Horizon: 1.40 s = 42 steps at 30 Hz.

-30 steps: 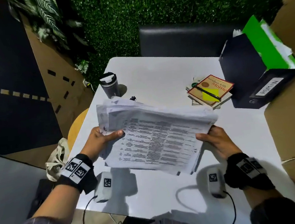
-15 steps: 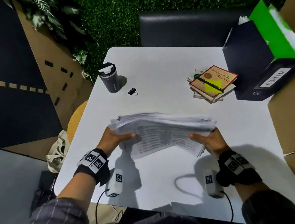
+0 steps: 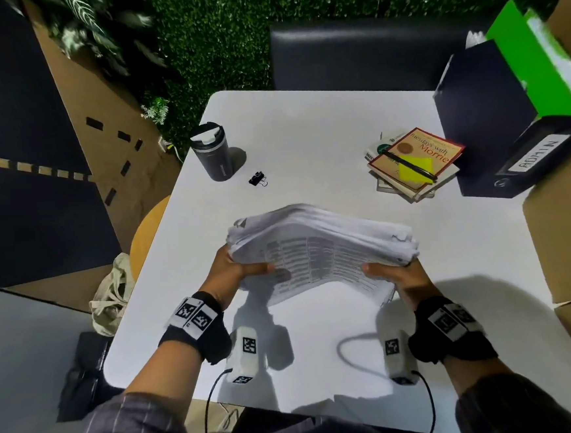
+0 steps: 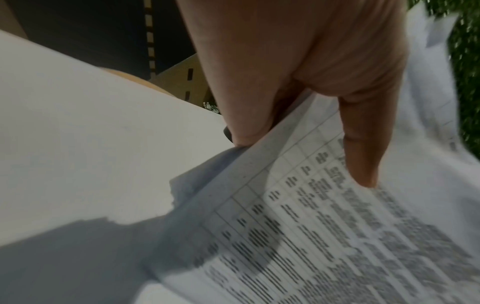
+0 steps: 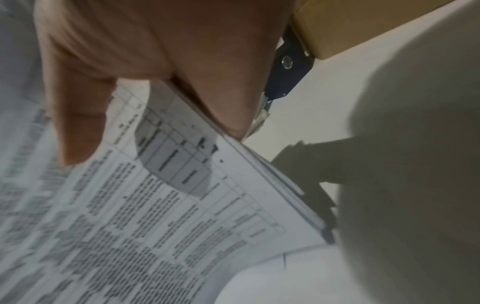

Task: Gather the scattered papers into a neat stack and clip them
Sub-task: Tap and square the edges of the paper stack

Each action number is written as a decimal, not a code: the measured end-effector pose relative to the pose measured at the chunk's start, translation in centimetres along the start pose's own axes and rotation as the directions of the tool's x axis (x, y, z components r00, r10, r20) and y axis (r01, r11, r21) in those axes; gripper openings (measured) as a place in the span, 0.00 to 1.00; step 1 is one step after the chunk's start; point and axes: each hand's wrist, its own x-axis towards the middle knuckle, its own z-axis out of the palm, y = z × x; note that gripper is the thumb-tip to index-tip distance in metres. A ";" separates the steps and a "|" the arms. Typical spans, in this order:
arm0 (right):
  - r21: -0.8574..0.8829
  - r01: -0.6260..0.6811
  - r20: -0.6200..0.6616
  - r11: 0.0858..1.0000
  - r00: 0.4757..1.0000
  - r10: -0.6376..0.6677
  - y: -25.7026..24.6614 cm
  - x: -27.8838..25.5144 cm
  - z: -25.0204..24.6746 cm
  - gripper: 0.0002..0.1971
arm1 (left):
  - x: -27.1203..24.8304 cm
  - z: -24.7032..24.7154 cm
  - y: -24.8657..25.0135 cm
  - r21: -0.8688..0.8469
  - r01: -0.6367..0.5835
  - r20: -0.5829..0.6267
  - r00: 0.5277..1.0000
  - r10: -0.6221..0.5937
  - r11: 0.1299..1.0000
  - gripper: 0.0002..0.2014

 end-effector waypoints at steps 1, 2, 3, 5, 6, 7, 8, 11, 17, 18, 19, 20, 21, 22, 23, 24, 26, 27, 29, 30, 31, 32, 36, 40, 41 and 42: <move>0.008 0.018 0.010 1.000 1.000 -0.018 -0.3 0.0 0.3 0.35 | 0.1 0.2 0.2 -0.038 -0.007 -0.004 1.000 0.007 0.999 0.38; 0.017 0.041 0.016 0.999 0.999 -0.041 -0.8 0.0 0.5 0.31 | 0.1 0.2 0.4 -0.058 -0.014 -0.007 1.000 0.013 0.998 0.36; 0.023 0.066 0.018 0.998 0.998 -0.066 -1.2 -0.1 0.3 0.28 | 0.1 0.0 0.6 -0.061 -0.023 -0.006 1.000 0.023 0.998 0.36; 0.010 0.115 0.049 0.993 0.992 -0.115 -1.9 -0.2 -0.3 0.22 | 0.1 -0.5 0.6 -0.050 -0.049 0.000 0.999 0.049 0.998 0.38; -0.016 0.124 0.070 0.992 0.990 -0.123 -2.0 -0.3 -0.6 0.20 | 0.1 -0.7 0.6 -0.046 -0.057 0.006 0.998 0.057 0.997 0.40; -0.046 0.122 0.081 0.991 0.990 -0.118 -2.0 -0.3 -1.0 0.18 | 0.0 -0.9 0.5 -0.046 -0.063 0.006 0.998 0.064 0.997 0.42; -0.072 0.114 0.072 0.991 0.991 -0.109 -2.0 -0.4 -1.3 0.18 | -0.1 -1.0 0.5 -0.047 -0.074 0.007 0.997 0.075 0.996 0.43; -0.100 0.104 0.054 0.989 0.994 -0.099 -2.3 -0.6 -1.4 0.19 | -0.1 -0.5 1.2 -0.084 -0.099 -0.018 0.995 0.098 0.992 0.41; -0.081 0.152 0.029 0.985 0.988 -0.150 -3.1 -1.3 -0.6 0.22 | 0.5 1.3 3.4 -0.118 -0.147 -0.176 0.976 0.125 0.982 0.22; -0.072 0.165 0.024 0.984 0.986 -0.164 -3.3 -1.4 -0.5 0.22 | 0.6 1.5 3.5 -0.112 -0.147 -0.195 0.973 0.124 0.983 0.18; -0.070 0.185 0.027 0.980 0.983 -0.184 -3.5 -1.5 -0.4 0.22 | 0.7 1.6 3.4 -0.106 -0.146 -0.215 0.969 0.121 0.984 0.15; -0.078 0.202 0.032 0.976 0.979 -0.200 -3.7 -1.4 -0.3 0.22 | 0.8 1.6 3.2 -0.106 -0.145 -0.231 0.966 0.118 0.984 0.11; -0.090 0.214 0.041 0.973 0.977 -0.211 -3.7 -1.3 -0.3 0.22 | 0.9 1.5 3.0 -0.114 -0.151 -0.238 0.964 0.120 0.982 0.09; -0.097 0.214 0.042 0.972 0.977 -0.211 -3.7 -1.3 -0.3 0.21 | 0.9 1.2 2.8 -0.127 -0.157 -0.245 0.962 0.123 0.979 0.08; -0.093 0.202 0.040 0.975 0.979 -0.199 -3.5 -1.3 -0.4 0.19 | 0.9 0.9 2.6 -0.138 -0.163 -0.242 0.962 0.126 0.977 0.08; -0.080 0.178 0.036 0.981 0.984 -0.175 -3.3 -1.2 -0.6 0.18 | 0.9 0.7 2.5 -0.152 -0.162 -0.232 0.965 0.124 0.975 0.08; -0.090 0.116 0.015 0.989 0.993 -0.115 -2.6 -1.2 -1.1 0.25 | 0.7 0.4 2.4 -0.182 -0.161 -0.200 0.972 0.124 0.970 0.07; -0.103 0.087 0.001 0.991 0.996 -0.087 -2.2 -1.1 -1.3 0.29 | 0.6 0.3 2.3 -0.191 -0.154 -0.178 0.977 0.120 0.969 0.08; -0.116 0.044 -0.018 0.992 0.999 -0.046 -1.7 -1.1 -1.3 0.32 | 0.6 -0.3 1.7 -0.178 -0.127 -0.111 0.988 0.109 0.976 0.19; -0.117 0.025 -0.027 0.993 0.999 -0.028 -1.6 -1.1 -1.1 0.36 | 0.6 -0.6 1.2 -0.147 -0.120 -0.070 0.991 0.111 0.982 0.27; -0.117 0.011 -0.035 0.993 0.999 -0.015 -1.5 -1.0 -0.8 0.39 | 0.4 -0.7 0.8 -0.101 -0.115 -0.030 0.993 0.112 0.988 0.35; -0.116 0.010 -0.042 0.993 0.999 -0.015 -1.4 -0.9 -0.5 0.40 | 0.2 -0.5 0.5 -0.058 -0.104 0.001 0.995 0.105 0.993 0.41; -0.134 0.020 -0.092 0.991 0.995 -0.032 -1.9 -0.5 0.2 0.37 | -0.4 0.3 0.5 -0.034 -0.062 -0.033 0.998 0.060 0.998 0.32; -0.093 0.132 -0.099 0.987 0.985 -0.141 -3.3 -1.3 0.2 0.28 | -0.3 -0.2 1.8 -0.073 -0.126 -0.039 0.992 0.124 0.989 0.30; -0.081 0.143 -0.086 0.986 0.985 -0.150 -3.6 -1.6 0.1 0.27 | -0.3 -0.3 1.9 -0.075 -0.126 -0.020 0.992 0.125 0.989 0.30; -0.084 0.148 -0.064 0.986 0.986 -0.153 -3.6 -1.8 -0.1 0.26 | -0.2 -0.5 1.9 -0.073 -0.121 0.001 0.993 0.122 0.990 0.31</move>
